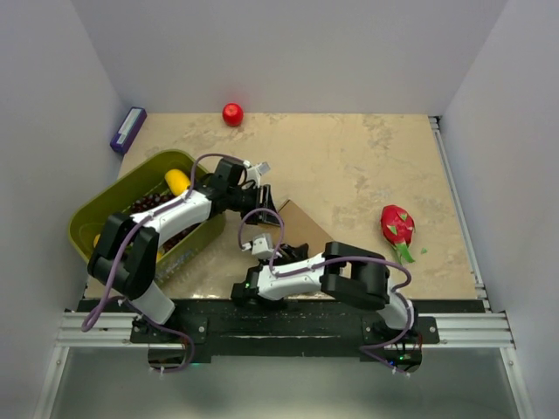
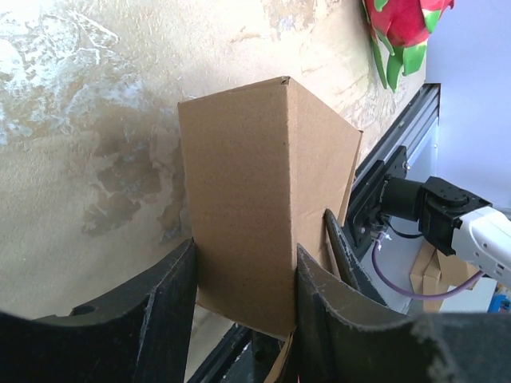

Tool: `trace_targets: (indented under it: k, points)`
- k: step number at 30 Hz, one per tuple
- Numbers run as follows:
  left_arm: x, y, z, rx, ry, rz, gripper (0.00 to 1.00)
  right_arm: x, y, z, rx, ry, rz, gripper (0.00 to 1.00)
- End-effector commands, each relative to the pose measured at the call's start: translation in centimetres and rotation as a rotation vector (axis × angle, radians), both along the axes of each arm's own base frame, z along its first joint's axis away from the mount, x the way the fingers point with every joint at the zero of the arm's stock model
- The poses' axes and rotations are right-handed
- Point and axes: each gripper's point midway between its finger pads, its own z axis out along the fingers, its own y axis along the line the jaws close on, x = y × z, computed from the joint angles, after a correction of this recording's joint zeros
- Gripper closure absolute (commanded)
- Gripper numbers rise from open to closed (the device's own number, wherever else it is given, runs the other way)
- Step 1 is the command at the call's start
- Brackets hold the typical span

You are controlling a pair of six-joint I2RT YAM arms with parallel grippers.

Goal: Fold the paper box

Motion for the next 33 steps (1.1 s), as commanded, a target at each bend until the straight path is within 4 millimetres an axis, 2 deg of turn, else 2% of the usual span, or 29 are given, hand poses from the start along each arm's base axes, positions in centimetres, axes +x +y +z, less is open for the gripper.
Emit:
trace_targets:
  k: [1, 3, 5, 6, 7, 8, 9, 10, 11, 13, 15, 20, 23, 24, 26, 27, 29, 30, 31, 33]
  points:
    - [-1.7, -0.3, 4.0, -0.089, -0.005, -0.067, 0.50, 0.5, -1.5, 3.4, -0.011, -0.087, 0.007, 0.48]
    - [-1.5, -0.2, 4.3, -0.091, -0.022, -0.063, 0.40, 0.4, -1.8, 4.4, 0.009, -0.082, 0.007, 0.49]
    - [-1.3, -0.2, 4.6, -0.098, -0.041, -0.060, 0.33, 0.3, -2.1, 4.5, 0.000, -0.064, 0.017, 0.51]
    - [-1.0, -0.3, 5.1, -0.108, -0.060, -0.058, 0.28, 0.2, -2.1, 5.3, 0.039, -0.047, 0.017, 0.52]
    - [-0.9, -0.3, 5.4, -0.114, -0.070, -0.057, 0.25, 0.2, -1.5, 4.5, 0.109, -0.040, 0.025, 0.53]
    - [-0.7, -0.3, 5.6, -0.116, -0.081, -0.054, 0.23, 0.1, -1.6, 4.8, 0.037, 0.000, 0.053, 0.54]
    - [-0.6, -0.3, 5.9, -0.117, -0.096, -0.055, 0.20, -0.3, -1.2, 4.0, 0.058, 0.064, 0.077, 0.55]
    - [-0.3, -0.2, 6.3, -0.115, -0.112, -0.052, 0.18, -0.3, -0.4, 4.1, 0.167, 0.075, 0.109, 0.57]
    - [0.1, 0.1, 6.4, -0.100, -0.137, -0.045, 0.17, -0.5, -0.3, 4.0, 0.115, 0.121, 0.156, 0.58]
    - [0.9, 0.7, 6.9, -0.082, -0.172, -0.021, 0.11, -1.2, 0.6, 3.5, 0.184, 0.199, 0.224, 0.59]
    - [2.1, 1.6, 7.9, -0.072, -0.237, 0.014, 0.08, -1.6, 0.8, 3.2, 0.150, 0.246, 0.267, 0.59]
    - [4.7, 3.5, 11.1, -0.039, -0.410, 0.099, 0.04, -3.0, 1.8, 2.0, 0.132, 0.387, 0.365, 0.59]
    - [5.9, 4.9, 13.0, 0.004, -0.515, 0.159, 0.03, -3.8, 2.3, 1.7, 0.159, 0.450, 0.409, 0.60]
    - [6.2, 5.4, 13.9, 0.009, -0.554, 0.183, 0.02, -3.9, 2.3, 2.3, 0.183, 0.456, 0.423, 0.60]
    - [6.9, 6.5, 14.4, 0.042, -0.594, 0.232, 0.01, -3.9, 2.1, 2.4, 0.198, 0.483, 0.443, 0.60]
    - [6.9, 7.0, 15.0, 0.044, -0.619, 0.256, 0.01, -4.3, 2.4, 2.9, 0.243, 0.514, 0.480, 0.60]
    - [7.0, 7.6, 15.3, 0.055, -0.647, 0.291, 0.01, -3.9, 2.0, 3.1, 0.277, 0.533, 0.512, 0.61]
    - [6.7, 7.9, 15.5, 0.047, -0.665, 0.304, 0.01, -4.5, 2.4, 3.1, 0.311, 0.586, 0.561, 0.61]
    - [6.5, 8.0, 15.5, 0.039, -0.672, 0.308, 0.01, -3.6, 1.7, 3.9, 0.364, 0.583, 0.563, 0.61]
    - [5.4, 7.7, 15.5, -0.011, -0.695, 0.294, 0.02, -3.3, 1.3, 4.5, 0.401, 0.603, 0.603, 0.61]
